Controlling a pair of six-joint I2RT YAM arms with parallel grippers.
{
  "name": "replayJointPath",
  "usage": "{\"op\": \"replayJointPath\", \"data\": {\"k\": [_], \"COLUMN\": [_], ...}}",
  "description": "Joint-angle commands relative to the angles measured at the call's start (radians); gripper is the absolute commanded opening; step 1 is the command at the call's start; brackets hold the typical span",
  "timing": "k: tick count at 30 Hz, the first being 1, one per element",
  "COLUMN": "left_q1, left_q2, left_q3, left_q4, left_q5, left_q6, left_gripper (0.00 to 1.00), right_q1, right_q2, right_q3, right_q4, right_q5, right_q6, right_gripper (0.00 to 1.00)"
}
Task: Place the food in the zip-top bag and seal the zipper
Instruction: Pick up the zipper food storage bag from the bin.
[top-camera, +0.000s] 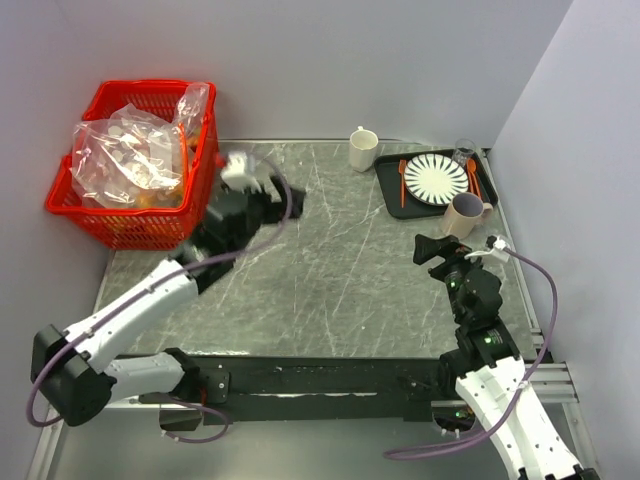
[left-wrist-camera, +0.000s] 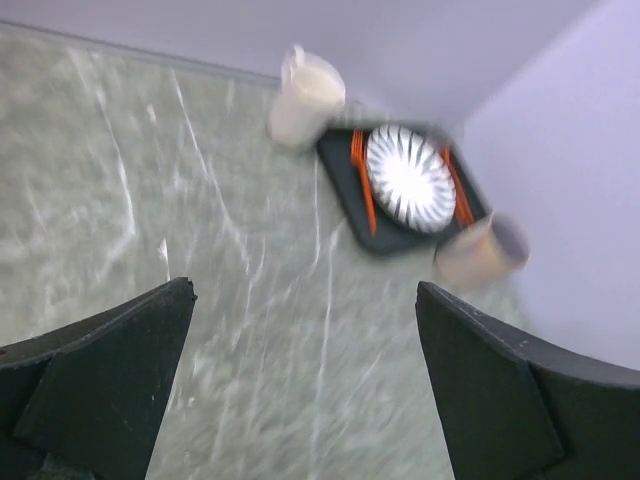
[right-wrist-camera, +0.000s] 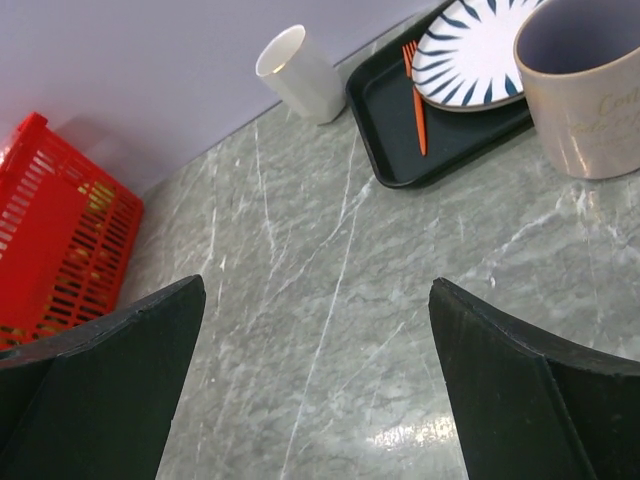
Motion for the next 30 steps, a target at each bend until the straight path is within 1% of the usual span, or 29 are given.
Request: {"op": "replayJointPath", "data": {"k": [1, 2, 3, 4, 6, 7, 9, 10, 12, 13, 15, 16, 18, 19, 23, 24, 25, 26, 27, 28, 30], "left_q1": [0.086, 0.179, 0.227, 0.308, 0.366, 0.392, 0.418, 0.465, 0.521, 0.572, 0.619, 0.660, 0.682, 0.730, 0.788, 0.800, 0.818, 0.824, 0.831, 0.841, 0.849], "left_q2": [0.064, 0.111, 0.131, 0.165, 0.196, 0.212, 0.229, 0.257, 0.298, 0.353, 0.413, 0.477, 0.544, 0.605, 0.725, 0.754, 0.818, 0.850, 0.884, 0.938, 0.976], "left_q3": [0.391, 0.456, 0.516, 0.614, 0.709, 0.778, 0.832, 0.852, 0.916, 0.941, 1.021, 1.048, 1.131, 1.154, 1.200, 1.237, 1.268, 1.304, 1.375, 1.400, 1.418], "left_q4": [-0.396, -0.450, -0.548, -0.581, -0.653, -0.693, -0.708, -0.739, -0.776, -0.803, -0.874, -0.895, -0.946, -0.957, -0.926, -0.931, -0.943, -0.955, -0.980, -0.982, -0.971], "left_q5": [-0.133, -0.113, -0.108, -0.117, -0.165, -0.271, -0.347, -0.360, -0.354, -0.355, -0.378, -0.390, -0.400, -0.398, -0.328, -0.308, -0.305, -0.306, -0.314, -0.303, -0.231], "left_q6": [-0.094, -0.110, -0.120, -0.125, -0.118, -0.104, -0.090, -0.090, -0.090, -0.088, -0.084, -0.082, -0.079, -0.081, -0.068, -0.067, -0.071, -0.070, -0.067, -0.059, -0.042], "left_gripper": [0.99, 0.99, 0.99, 0.99, 0.99, 0.99, 0.99, 0.99, 0.99, 0.99, 0.99, 0.99, 0.99, 0.99, 0.99, 0.99, 0.99, 0.99, 0.99, 0.99, 0.99], "right_q1": [-0.001, -0.001, -0.001, -0.001, -0.001, -0.001, 0.000, -0.001, -0.001, 0.000, 0.003, 0.011, 0.016, 0.019, 0.020, 0.020, 0.020, 0.019, 0.020, 0.020, 0.020], "right_q2": [0.050, 0.054, 0.057, 0.061, 0.060, 0.058, 0.058, 0.058, 0.063, 0.064, 0.072, 0.074, 0.081, 0.083, 0.097, 0.100, 0.101, 0.103, 0.104, 0.106, 0.113], "right_q3": [0.034, 0.033, 0.031, 0.024, 0.017, 0.017, 0.019, 0.016, 0.014, 0.014, 0.016, 0.017, 0.017, 0.019, 0.027, 0.028, 0.034, 0.034, 0.036, 0.034, 0.031], "right_q4": [0.011, 0.011, 0.017, 0.022, 0.033, 0.034, 0.034, 0.034, 0.041, 0.042, 0.041, 0.038, 0.042, 0.042, 0.039, 0.033, 0.028, 0.025, 0.024, 0.024, 0.030], "right_q5": [-0.044, -0.049, -0.066, -0.075, -0.089, -0.103, -0.111, -0.120, -0.129, -0.132, -0.131, -0.129, -0.126, -0.124, -0.123, -0.115, -0.114, -0.112, -0.112, -0.111, -0.111], "right_q6": [0.003, 0.006, 0.008, 0.014, 0.018, 0.018, 0.020, 0.021, 0.021, 0.023, 0.023, 0.020, 0.018, 0.017, 0.011, 0.008, 0.005, 0.003, 0.000, 0.000, 0.001], "right_gripper": [1.00, 1.00, 1.00, 1.00, 1.00, 1.00, 1.00, 1.00, 1.00, 1.00, 1.00, 1.00, 1.00, 1.00, 1.00, 1.00, 1.00, 1.00, 1.00, 1.00, 1.00]}}
